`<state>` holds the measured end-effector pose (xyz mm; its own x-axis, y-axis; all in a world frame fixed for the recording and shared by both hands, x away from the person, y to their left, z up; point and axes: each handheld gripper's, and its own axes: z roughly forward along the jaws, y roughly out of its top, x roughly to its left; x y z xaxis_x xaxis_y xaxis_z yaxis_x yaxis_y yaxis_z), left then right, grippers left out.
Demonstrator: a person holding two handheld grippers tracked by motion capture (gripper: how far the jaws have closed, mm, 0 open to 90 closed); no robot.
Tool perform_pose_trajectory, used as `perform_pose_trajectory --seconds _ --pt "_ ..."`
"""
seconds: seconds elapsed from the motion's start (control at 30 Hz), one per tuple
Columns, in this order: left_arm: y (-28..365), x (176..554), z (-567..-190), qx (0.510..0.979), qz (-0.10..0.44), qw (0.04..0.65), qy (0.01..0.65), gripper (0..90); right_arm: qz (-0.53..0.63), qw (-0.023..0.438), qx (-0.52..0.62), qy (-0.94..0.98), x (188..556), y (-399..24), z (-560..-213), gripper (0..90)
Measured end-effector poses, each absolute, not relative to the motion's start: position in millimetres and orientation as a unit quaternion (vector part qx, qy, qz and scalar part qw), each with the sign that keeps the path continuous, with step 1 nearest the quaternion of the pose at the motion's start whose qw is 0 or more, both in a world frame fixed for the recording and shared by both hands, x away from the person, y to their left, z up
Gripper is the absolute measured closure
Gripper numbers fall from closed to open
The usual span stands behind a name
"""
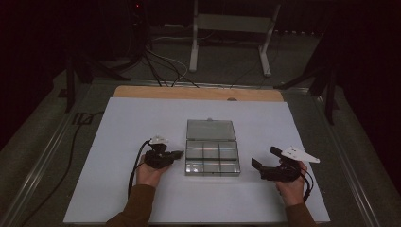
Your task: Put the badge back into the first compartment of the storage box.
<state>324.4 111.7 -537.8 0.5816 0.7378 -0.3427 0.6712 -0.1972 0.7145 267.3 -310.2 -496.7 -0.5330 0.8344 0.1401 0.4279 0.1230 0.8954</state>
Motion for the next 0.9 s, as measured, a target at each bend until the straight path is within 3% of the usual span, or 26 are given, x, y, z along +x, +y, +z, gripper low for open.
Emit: perform_pose_trajectory --seconds 0.9 --pt "119.3 321.6 -528.5 0.764 0.044 0.449 0.461 89.8 0.497 0.2 0.437 0.723 267.4 -309.6 -497.5 0.0"
